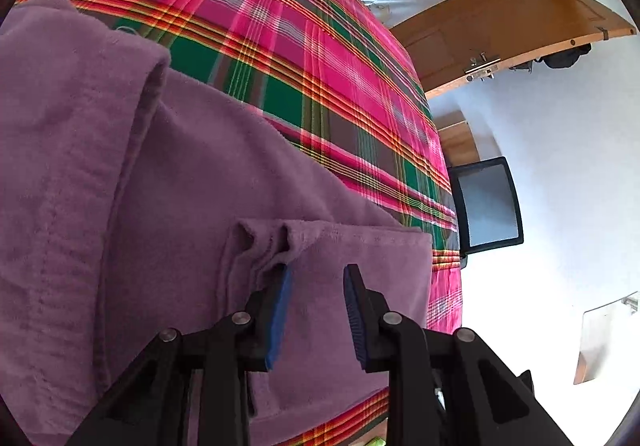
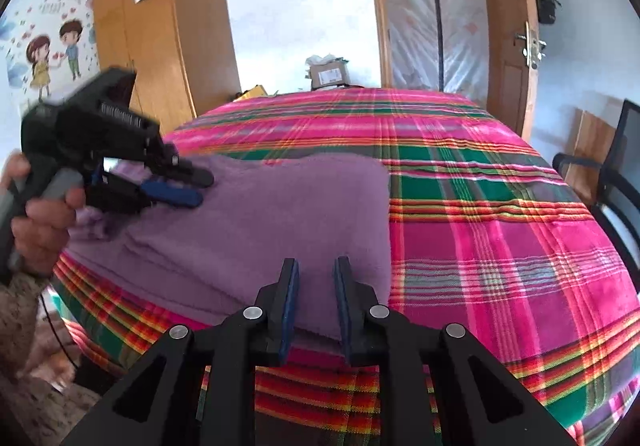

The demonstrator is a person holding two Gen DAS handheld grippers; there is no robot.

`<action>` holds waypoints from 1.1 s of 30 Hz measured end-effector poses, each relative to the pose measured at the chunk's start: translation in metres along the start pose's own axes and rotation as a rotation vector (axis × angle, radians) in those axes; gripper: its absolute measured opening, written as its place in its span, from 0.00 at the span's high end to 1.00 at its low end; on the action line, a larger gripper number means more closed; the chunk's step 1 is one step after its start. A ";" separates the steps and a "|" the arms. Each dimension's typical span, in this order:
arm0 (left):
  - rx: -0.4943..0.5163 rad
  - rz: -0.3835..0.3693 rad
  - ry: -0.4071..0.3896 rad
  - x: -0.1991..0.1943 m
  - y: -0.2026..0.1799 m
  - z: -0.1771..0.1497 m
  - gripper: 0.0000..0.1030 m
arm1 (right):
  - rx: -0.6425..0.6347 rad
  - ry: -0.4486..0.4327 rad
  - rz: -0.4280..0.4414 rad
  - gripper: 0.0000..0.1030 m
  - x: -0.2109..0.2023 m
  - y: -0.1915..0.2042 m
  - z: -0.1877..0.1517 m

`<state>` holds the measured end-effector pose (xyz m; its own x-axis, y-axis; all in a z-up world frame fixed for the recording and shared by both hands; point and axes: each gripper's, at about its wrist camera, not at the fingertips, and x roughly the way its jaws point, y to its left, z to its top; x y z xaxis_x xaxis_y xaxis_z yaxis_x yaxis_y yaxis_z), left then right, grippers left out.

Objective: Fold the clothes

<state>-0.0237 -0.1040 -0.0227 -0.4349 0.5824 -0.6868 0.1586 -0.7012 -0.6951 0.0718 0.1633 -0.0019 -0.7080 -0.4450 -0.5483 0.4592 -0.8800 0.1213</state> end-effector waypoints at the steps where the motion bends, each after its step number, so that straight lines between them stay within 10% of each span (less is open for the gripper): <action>1: -0.001 0.005 -0.002 -0.001 0.000 -0.001 0.73 | 0.017 -0.018 0.004 0.80 -0.005 -0.004 0.003; 11: 0.054 0.059 -0.054 -0.018 -0.012 -0.014 0.73 | 0.285 0.050 0.028 0.67 0.013 -0.053 0.006; 26: 0.067 0.087 -0.004 -0.011 -0.012 -0.020 0.73 | 0.268 0.042 0.060 0.66 0.026 -0.048 0.007; 33: 0.103 0.097 -0.054 -0.040 -0.014 -0.022 0.73 | 0.204 0.016 -0.090 0.66 0.014 -0.033 0.012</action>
<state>0.0110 -0.1084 0.0100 -0.4691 0.4888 -0.7355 0.1113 -0.7935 -0.5983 0.0405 0.1839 -0.0033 -0.7315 -0.3621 -0.5777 0.2754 -0.9320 0.2355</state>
